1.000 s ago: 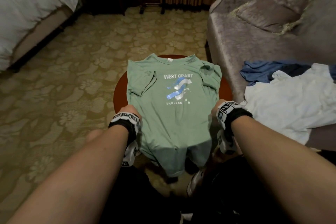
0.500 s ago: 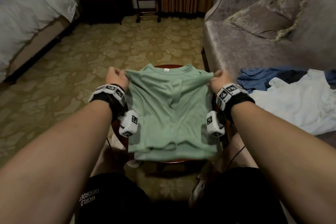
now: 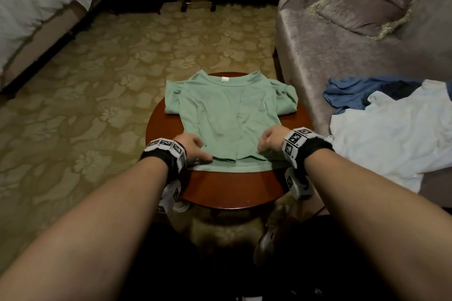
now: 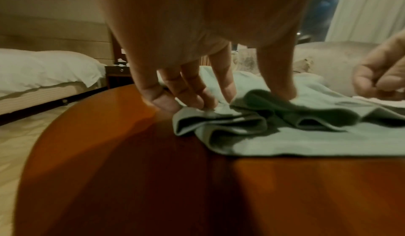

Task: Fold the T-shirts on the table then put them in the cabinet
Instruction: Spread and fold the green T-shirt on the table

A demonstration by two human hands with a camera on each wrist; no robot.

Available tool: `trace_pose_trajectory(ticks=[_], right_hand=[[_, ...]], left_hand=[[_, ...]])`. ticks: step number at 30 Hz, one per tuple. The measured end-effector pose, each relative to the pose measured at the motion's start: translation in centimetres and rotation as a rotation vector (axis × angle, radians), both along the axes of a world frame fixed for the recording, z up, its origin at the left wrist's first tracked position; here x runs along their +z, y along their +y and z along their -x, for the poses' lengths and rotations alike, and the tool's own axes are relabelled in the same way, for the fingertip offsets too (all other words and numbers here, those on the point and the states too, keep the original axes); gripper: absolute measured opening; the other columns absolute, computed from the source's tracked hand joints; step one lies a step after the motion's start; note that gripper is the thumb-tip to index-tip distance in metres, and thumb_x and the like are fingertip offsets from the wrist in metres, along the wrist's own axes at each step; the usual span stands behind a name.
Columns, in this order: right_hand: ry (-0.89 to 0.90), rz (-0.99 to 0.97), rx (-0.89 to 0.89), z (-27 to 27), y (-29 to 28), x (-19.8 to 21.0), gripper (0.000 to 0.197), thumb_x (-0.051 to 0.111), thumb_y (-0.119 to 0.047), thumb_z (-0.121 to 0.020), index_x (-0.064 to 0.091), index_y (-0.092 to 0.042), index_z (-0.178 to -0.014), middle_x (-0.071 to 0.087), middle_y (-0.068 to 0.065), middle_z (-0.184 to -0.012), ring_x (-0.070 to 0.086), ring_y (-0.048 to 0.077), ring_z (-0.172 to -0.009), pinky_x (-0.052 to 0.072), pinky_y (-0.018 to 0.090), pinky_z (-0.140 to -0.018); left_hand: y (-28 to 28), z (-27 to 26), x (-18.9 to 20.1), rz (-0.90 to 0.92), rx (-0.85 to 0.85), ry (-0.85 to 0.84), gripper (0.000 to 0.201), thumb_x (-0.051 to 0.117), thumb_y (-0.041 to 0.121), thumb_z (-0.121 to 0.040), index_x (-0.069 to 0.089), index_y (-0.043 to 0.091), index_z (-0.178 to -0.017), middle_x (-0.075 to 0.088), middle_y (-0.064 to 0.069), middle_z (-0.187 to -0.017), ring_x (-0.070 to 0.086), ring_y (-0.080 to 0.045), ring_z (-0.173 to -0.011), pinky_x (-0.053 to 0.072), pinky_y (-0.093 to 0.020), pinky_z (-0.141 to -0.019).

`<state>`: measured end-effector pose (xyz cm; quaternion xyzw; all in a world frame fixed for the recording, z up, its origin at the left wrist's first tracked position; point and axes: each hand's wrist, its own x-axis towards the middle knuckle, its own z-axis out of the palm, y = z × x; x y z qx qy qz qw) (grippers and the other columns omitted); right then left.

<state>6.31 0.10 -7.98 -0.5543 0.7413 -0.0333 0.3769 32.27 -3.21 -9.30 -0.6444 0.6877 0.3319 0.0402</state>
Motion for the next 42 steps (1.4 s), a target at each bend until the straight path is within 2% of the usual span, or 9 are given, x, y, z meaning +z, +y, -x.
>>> trace_pose_trajectory(ticks=[2,5,9,12,17,23,30,33,42], right_hand=[[0.031,-0.062,0.080,-0.8,0.6,-0.6,0.033,0.082,-0.025,-0.071,0.066,-0.013,-0.097,0.065,0.003,-0.094,0.061,0.023,-0.096,0.050,0.033,-0.087],[0.132,-0.088,0.159,-1.4,0.7,-1.7,0.038,0.083,-0.029,-0.069,0.060,-0.018,-0.096,0.063,0.002,-0.097,0.061,0.022,-0.091,0.051,0.032,-0.080],[0.282,-0.013,0.221,-1.5,0.7,-1.2,0.015,0.058,-0.022,-0.091,0.064,-0.011,-0.100,0.060,0.007,-0.097,0.060,0.027,-0.097,0.042,0.027,-0.075],[0.254,0.130,0.073,-1.0,0.6,-0.9,0.008,0.049,-0.018,-0.094,0.055,-0.012,-0.095,0.063,0.015,-0.108,0.059,0.032,-0.102,0.041,0.029,-0.075],[0.210,0.310,-0.185,0.2,0.6,0.8,0.030,0.040,-0.013,-0.097,0.050,0.001,-0.122,0.055,0.023,-0.122,0.053,0.036,-0.113,0.043,0.034,-0.088],[0.023,0.396,-0.458,1.8,1.0,3.7,0.013,0.043,-0.011,-0.095,0.041,-0.010,-0.108,0.054,0.021,-0.122,0.053,0.036,-0.110,0.037,0.032,-0.081],[0.098,0.406,-0.374,3.2,1.8,7.2,0.016,0.048,-0.014,-0.095,0.056,-0.009,-0.108,0.060,0.016,-0.115,0.057,0.035,-0.106,0.036,0.029,-0.072],[0.130,0.454,-0.331,3.6,2.4,8.5,0.022,0.051,-0.013,-0.094,0.059,-0.006,-0.113,0.061,0.017,-0.113,0.057,0.035,-0.102,0.038,0.029,-0.072],[0.175,0.516,-0.449,4.9,3.3,10.2,0.024,0.043,-0.019,-0.097,0.061,-0.003,-0.096,0.059,0.019,-0.091,0.052,0.033,-0.077,0.038,0.033,-0.065]], left_hand=[[0.2,0.4,-0.6,0.019,-0.091,-0.105,0.065,0.084,0.044,-0.065,0.060,0.019,-0.121,0.060,0.000,-0.120,0.056,-0.024,-0.114,0.049,-0.033,-0.094],[0.2,0.3,-1.4,0.124,-0.084,-0.128,0.039,0.079,0.035,-0.073,0.065,0.020,-0.106,0.065,-0.004,-0.113,0.060,-0.024,-0.104,0.051,-0.030,-0.086],[0.5,-0.1,-1.1,0.140,0.005,-0.004,0.013,0.071,0.028,-0.083,0.069,0.016,-0.088,0.069,-0.004,-0.092,0.062,-0.022,-0.090,0.050,-0.027,-0.077],[0.4,-0.5,-0.6,0.216,0.096,0.084,0.013,0.060,0.022,-0.090,0.063,0.015,-0.080,0.066,-0.007,-0.084,0.062,-0.028,-0.086,0.048,-0.029,-0.072],[-0.4,-1.1,1.2,0.319,0.378,0.233,0.007,0.042,0.017,-0.097,0.047,0.013,-0.094,0.054,-0.009,-0.090,0.051,-0.028,-0.081,0.036,-0.031,-0.069],[-0.6,-2.0,3.5,0.348,0.575,0.456,0.018,0.049,0.009,-0.093,0.064,0.015,-0.100,0.066,-0.011,-0.098,0.063,-0.033,-0.094,0.052,-0.035,-0.081],[0.7,-3.0,7.8,0.485,0.582,0.429,0.029,0.037,0.012,-0.101,0.059,0.000,-0.115,0.061,-0.021,-0.117,0.056,-0.037,-0.107,0.044,-0.037,-0.088],[1.7,-2.9,9.7,0.583,0.569,0.357,0.024,0.031,0.012,-0.102,0.052,0.001,-0.102,0.056,-0.025,-0.117,0.052,-0.036,-0.107,0.038,-0.037,-0.082],[2.8,-4.2,12.1,0.524,0.464,0.379,0.034,0.064,0.033,-0.089,0.066,0.007,-0.111,0.066,-0.011,-0.111,0.061,-0.026,-0.098,0.045,-0.029,-0.084]])
